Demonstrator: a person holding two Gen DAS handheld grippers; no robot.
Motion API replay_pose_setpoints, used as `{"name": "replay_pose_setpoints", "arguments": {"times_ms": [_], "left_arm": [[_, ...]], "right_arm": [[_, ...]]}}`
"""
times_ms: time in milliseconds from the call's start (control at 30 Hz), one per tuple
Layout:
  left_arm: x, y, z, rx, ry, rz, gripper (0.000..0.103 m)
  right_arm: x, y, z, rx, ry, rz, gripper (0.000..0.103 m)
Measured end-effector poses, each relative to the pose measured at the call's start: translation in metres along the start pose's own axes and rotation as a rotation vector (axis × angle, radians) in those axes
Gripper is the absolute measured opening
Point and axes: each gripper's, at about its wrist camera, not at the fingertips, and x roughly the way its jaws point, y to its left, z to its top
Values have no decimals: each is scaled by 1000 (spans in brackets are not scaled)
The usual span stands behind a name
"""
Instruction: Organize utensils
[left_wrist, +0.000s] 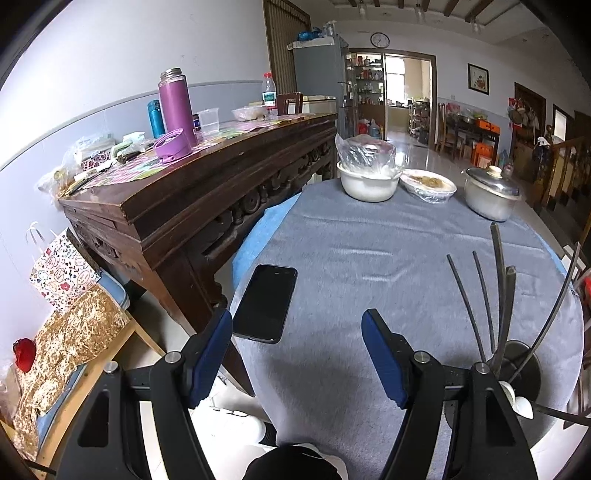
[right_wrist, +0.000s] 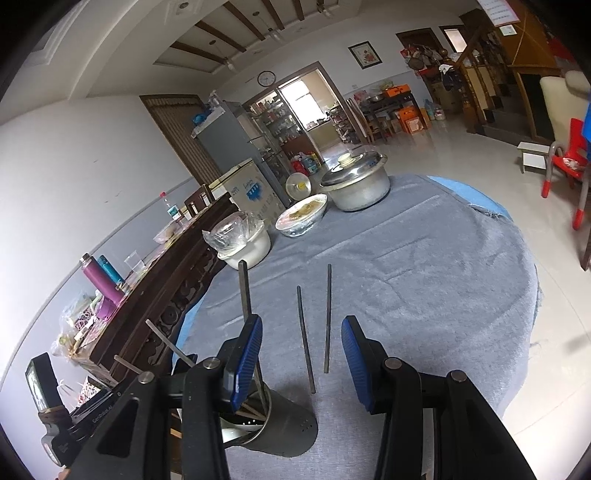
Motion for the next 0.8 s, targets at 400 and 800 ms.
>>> {"name": "replay_pose_setpoints", "arguments": {"times_ms": [400,800], "left_arm": [[3,4,2,-1,4,13,73],[7,7,2,-3,11,11,73]], "right_arm": [[7,-1,0,3,13,1,48],[16,4,-2,-12,30,0,48]]}}
